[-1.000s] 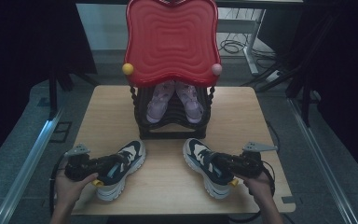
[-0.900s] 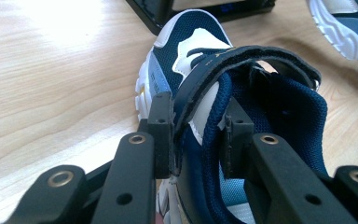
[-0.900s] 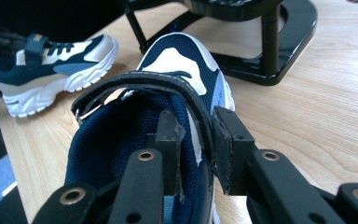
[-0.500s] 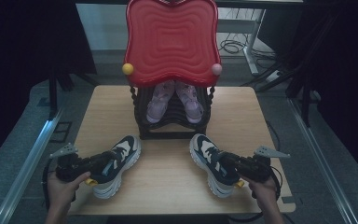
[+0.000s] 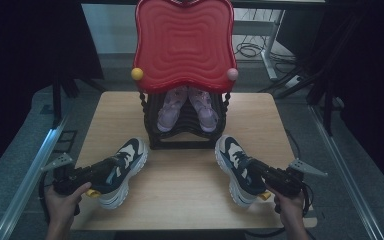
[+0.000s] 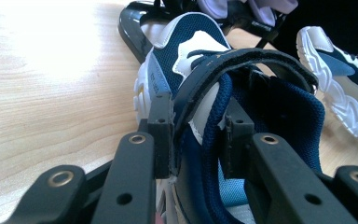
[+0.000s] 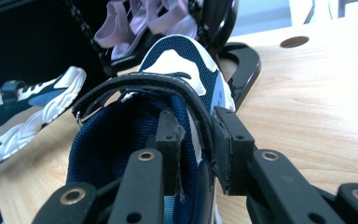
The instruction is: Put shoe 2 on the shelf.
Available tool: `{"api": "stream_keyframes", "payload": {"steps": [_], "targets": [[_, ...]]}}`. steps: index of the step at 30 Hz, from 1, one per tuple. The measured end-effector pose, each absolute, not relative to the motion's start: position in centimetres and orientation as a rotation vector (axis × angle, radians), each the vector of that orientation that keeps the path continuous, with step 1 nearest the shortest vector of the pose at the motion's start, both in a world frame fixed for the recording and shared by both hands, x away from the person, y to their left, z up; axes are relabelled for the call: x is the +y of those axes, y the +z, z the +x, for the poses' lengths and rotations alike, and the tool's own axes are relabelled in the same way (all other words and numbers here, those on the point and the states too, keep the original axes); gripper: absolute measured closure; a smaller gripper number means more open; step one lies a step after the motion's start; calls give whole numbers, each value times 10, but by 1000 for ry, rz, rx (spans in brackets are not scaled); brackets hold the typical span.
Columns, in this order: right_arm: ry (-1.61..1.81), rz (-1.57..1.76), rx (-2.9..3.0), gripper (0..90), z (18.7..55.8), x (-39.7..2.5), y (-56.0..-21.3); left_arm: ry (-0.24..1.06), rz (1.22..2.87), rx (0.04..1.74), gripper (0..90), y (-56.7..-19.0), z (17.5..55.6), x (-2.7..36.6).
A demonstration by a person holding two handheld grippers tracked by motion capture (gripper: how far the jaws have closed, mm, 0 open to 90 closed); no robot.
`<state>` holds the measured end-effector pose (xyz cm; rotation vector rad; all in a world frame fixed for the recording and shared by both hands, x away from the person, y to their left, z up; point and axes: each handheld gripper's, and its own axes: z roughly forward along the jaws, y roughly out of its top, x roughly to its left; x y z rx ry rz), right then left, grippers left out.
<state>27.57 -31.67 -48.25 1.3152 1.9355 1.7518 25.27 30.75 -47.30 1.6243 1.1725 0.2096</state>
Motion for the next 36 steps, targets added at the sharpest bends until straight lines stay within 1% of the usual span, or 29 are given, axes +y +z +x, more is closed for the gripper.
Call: {"api": "stream_keyframes", "payload": {"steps": [3, 14, 24, 27, 36], "targets": [[1779, 1340, 1891, 737, 275, -321, -481, 201, 1601, 1176, 706, -470, 253, 310], [1831, 1389, 1729, 739, 277, -341, -475, 241, 1547, 1180, 706, -460, 255, 315], [1834, 1390, 1672, 739, 284, -340, -468, 255, 1494, 1187, 706, -457, 263, 320], [1838, 1390, 1655, 740, 288, -340, -465, 292, 1479, 1173, 705, -452, 264, 321], [1899, 1386, 1589, 739, 296, -337, -454, 317, 1455, 1148, 705, -437, 271, 322]]}}
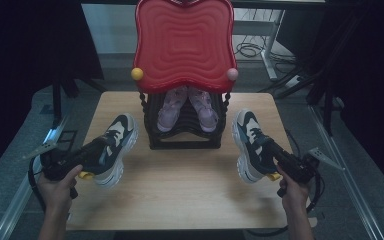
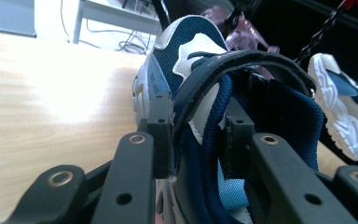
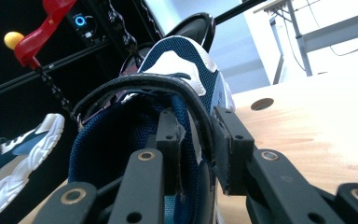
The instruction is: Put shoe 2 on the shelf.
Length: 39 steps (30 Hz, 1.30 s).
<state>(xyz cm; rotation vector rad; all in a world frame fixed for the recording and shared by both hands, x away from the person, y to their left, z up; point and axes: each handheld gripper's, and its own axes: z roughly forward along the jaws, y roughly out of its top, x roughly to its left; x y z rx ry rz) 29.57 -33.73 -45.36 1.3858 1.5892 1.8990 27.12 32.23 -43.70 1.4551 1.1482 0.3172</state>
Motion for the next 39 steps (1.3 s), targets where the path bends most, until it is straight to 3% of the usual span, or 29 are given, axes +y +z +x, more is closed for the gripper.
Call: {"api": "stream_keyframes", "payload": {"steps": [39], "targets": [[2002, 1310, 1426, 737, 338, -332, -379, 432, 1297, 1093, 702, -355, 309, 330]]}}
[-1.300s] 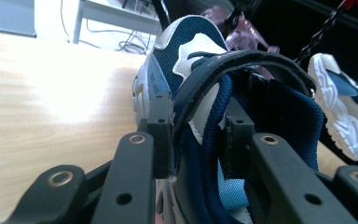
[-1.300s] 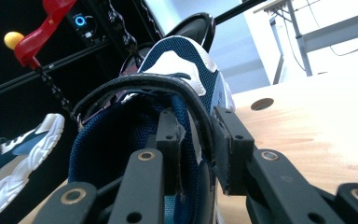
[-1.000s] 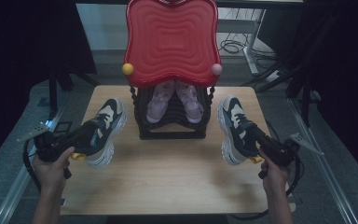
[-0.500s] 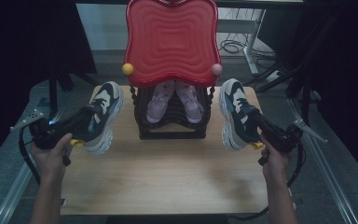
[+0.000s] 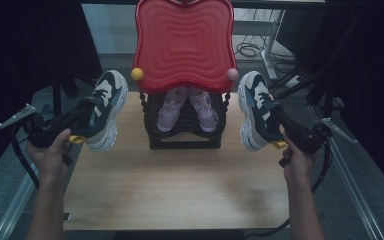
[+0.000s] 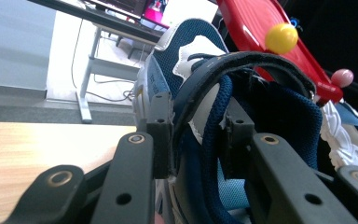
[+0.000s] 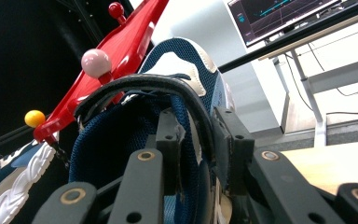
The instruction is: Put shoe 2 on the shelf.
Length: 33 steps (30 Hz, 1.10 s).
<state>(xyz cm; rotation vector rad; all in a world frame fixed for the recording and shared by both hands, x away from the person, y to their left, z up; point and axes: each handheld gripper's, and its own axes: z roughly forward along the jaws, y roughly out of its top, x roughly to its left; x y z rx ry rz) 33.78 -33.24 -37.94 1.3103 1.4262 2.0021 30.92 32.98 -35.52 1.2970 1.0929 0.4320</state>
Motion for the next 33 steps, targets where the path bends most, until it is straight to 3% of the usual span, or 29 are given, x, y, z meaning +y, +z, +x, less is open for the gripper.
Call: {"api": "stream_keyframes", "payload": {"steps": [33], "targets": [[1945, 1213, 1425, 735, 361, -324, -294, 532, 1290, 1045, 701, -280, 334, 316]]}}
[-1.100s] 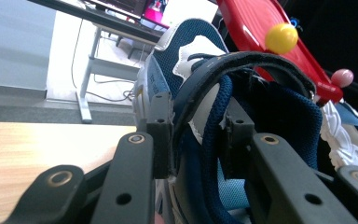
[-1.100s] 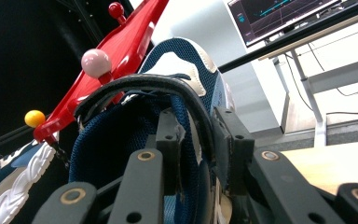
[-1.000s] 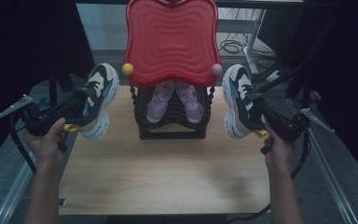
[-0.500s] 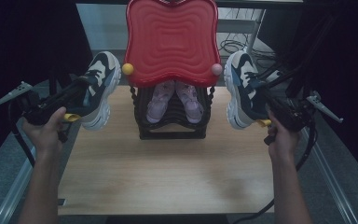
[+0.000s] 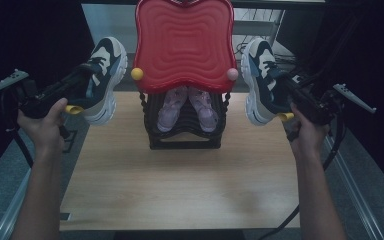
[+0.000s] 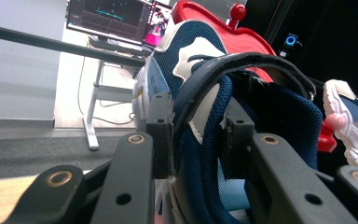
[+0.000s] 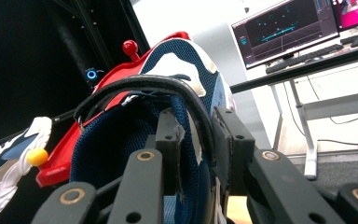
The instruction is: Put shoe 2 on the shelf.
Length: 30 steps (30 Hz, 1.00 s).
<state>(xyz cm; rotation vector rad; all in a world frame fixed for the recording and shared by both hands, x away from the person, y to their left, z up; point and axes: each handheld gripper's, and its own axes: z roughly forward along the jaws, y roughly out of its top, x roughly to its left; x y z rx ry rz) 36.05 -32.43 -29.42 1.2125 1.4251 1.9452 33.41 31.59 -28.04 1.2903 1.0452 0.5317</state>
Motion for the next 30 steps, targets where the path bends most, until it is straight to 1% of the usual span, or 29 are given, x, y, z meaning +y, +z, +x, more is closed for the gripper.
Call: {"api": "stream_keyframes", "payload": {"steps": [5, 9, 14, 19, 24, 30], "targets": [[1948, 1191, 1444, 734, 366, -321, -274, 535, 1287, 1037, 701, -263, 343, 312], [1956, 1152, 1444, 734, 371, -319, -251, 542, 1293, 1026, 701, -247, 350, 306], [1976, 1136, 1475, 734, 378, -309, -228, 540, 1292, 1009, 701, -229, 357, 298], [1996, 1138, 1517, 735, 389, -293, -212, 516, 1291, 997, 701, -210, 368, 288], [1992, 1116, 1550, 735, 398, -277, -195, 510, 1304, 984, 700, -201, 375, 276], [2001, 1110, 1575, 734, 408, -257, -183, 510, 1316, 977, 700, -193, 385, 261]]}}
